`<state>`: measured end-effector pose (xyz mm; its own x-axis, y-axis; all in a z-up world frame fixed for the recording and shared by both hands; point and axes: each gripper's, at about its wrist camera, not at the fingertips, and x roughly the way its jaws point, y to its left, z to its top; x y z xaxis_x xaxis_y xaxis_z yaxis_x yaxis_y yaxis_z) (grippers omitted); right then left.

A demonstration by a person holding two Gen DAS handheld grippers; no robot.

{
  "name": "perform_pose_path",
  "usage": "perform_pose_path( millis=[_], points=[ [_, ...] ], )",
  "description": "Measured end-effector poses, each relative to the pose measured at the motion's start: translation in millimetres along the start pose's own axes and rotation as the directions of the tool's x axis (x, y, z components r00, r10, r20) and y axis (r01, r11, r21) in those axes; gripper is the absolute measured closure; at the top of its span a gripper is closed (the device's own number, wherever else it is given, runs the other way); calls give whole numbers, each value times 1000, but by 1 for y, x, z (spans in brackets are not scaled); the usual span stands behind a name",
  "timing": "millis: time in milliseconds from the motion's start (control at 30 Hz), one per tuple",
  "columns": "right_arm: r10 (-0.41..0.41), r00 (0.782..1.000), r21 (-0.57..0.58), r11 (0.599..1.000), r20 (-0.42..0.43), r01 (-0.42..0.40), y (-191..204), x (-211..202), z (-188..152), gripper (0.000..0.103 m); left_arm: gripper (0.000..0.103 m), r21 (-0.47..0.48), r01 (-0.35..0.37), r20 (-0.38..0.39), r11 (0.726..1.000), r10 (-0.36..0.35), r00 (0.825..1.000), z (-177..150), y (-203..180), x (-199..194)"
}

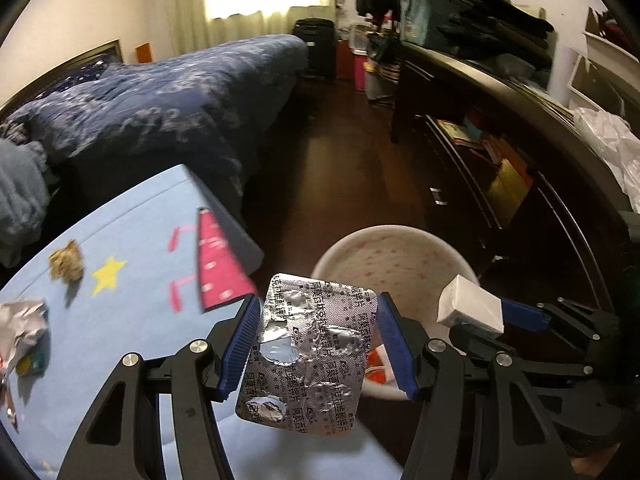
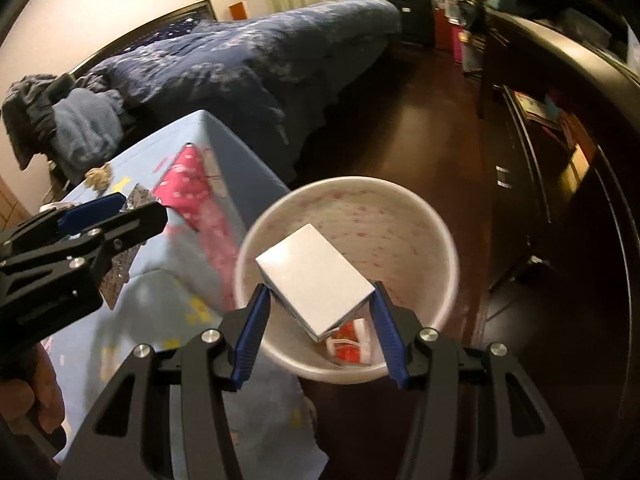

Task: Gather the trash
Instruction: 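Carry the blister pack and white box over the bin and release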

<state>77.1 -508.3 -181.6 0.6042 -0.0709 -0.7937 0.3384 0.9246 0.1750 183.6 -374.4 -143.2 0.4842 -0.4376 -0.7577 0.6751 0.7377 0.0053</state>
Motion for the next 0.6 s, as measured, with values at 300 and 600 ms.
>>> perform_pose_path(
  millis=[300, 600],
  points=[
    [-45, 999, 32, 998, -16, 46, -23, 17, -1, 51, 43, 33, 61, -40, 998, -59, 997, 18, -28, 36],
    [-78, 996, 38, 996, -44, 80, -33, 44, 1, 51, 43, 54, 75, -117, 996, -68, 991, 28, -42, 74]
  ],
)
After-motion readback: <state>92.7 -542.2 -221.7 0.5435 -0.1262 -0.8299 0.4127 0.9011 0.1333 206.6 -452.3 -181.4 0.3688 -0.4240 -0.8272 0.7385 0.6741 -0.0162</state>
